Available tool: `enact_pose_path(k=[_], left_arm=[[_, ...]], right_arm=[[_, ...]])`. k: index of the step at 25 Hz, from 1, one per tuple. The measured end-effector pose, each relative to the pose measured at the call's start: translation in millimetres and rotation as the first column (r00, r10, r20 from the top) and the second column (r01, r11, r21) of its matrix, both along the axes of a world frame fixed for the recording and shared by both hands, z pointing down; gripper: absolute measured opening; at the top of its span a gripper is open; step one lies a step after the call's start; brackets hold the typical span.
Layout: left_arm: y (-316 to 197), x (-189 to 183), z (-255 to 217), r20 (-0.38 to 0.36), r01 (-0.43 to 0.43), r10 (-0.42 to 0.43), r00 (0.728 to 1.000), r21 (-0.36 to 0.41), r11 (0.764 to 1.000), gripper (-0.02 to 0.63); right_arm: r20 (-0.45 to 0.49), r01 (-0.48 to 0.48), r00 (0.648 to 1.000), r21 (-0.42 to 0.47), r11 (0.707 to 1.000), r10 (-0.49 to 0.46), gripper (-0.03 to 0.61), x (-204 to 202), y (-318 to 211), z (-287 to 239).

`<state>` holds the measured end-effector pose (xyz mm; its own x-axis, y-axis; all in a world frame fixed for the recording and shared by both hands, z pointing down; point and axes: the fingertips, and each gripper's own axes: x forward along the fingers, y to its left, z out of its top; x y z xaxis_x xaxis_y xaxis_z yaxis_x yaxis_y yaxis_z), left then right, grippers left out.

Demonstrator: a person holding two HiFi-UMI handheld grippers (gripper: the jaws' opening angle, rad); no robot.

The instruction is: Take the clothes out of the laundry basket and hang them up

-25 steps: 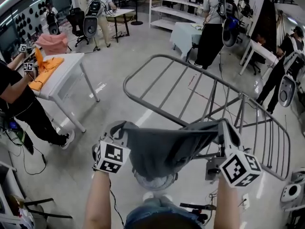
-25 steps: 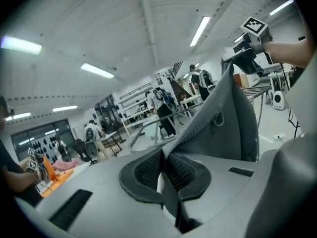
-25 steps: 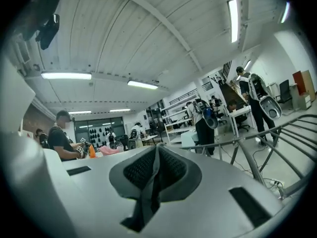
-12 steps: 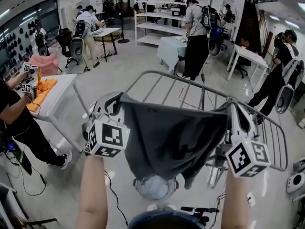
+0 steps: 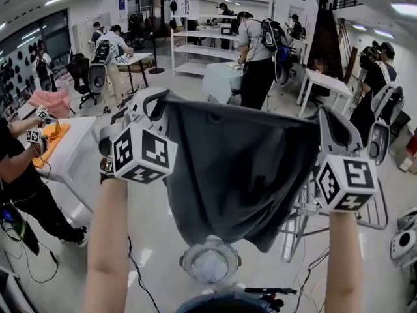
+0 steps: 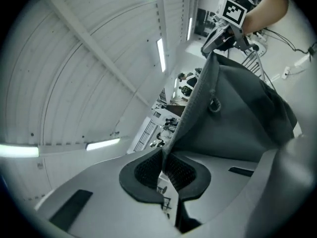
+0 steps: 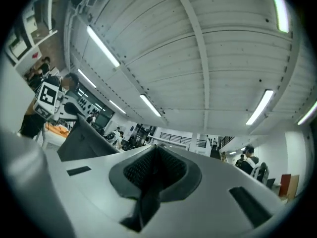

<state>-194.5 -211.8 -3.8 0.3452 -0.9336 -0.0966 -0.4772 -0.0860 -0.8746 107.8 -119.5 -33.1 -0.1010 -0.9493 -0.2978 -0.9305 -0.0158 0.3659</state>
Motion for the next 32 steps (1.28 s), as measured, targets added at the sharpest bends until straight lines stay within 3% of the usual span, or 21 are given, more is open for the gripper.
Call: enact_pose_path(k=[3, 7, 11, 14, 17, 20, 26, 29, 32], left_arm=[[-9.3, 6.9, -32.6, 0.055, 0.013, -0.016, 0.998, 0.057, 0.998, 0.008], [-20.4, 20.0, -72.4, 0.115, 0.049, -0.064, 0.991, 0.126, 0.991, 0.008], [-26.2, 33.7, -114.6, 0.179, 0.078, -0.116, 0.977, 0.21, 0.975, 0.008], [-31.2, 33.3, -141.8, 0.239, 0.118, -0.192, 0.952, 0.294, 0.949, 0.008], [-38.3, 30.8, -177.9, 0.245, 0.133, -0.227, 0.943, 0.346, 0.929, 0.008], [-48.2, 36.4, -212.7, 0.243, 0.16, -0.272, 0.931, 0.4, 0.903, 0.008], [-76.0, 59.9, -268.6, 0.312, 0.22, -0.415, 0.855, 0.506, 0.834, 0.008], [-92.2, 71.5, -295.9, 0.315, 0.237, -0.457, 0.832, 0.544, 0.805, 0.008], [-112.5, 87.5, -320.1, 0.33, 0.248, -0.506, 0.797, 0.585, 0.772, 0.008]], right_arm=[[-0.112, -0.051, 0.992, 0.028, 0.998, 0.054, 0.015, 1.9, -7.0, -23.2], [-0.258, -0.122, 0.957, 0.064, 0.99, 0.135, 0.015, 6.9, -18.2, -46.5], [-0.309, -0.177, 0.928, 0.119, 0.977, 0.206, 0.015, 16.9, -24.9, -81.6], [-0.388, -0.208, 0.883, 0.179, 0.962, 0.263, 0.015, 13.9, -28.3, -104.4], [-0.482, -0.233, 0.815, 0.236, 0.943, 0.322, 0.015, 6.3, -36.5, -134.3], [-0.508, -0.248, 0.784, 0.272, 0.93, 0.357, 0.015, 12.2, -50.0, -165.8], [-0.577, -0.277, 0.68, 0.37, 0.887, 0.453, 0.015, 33.5, -79.0, -223.3], [-0.612, -0.286, 0.621, 0.404, 0.869, 0.489, 0.015, 42.8, -98.8, -247.9], [-0.627, -0.281, 0.6, 0.417, 0.864, 0.497, 0.015, 57.3, -123.9, -268.7]])
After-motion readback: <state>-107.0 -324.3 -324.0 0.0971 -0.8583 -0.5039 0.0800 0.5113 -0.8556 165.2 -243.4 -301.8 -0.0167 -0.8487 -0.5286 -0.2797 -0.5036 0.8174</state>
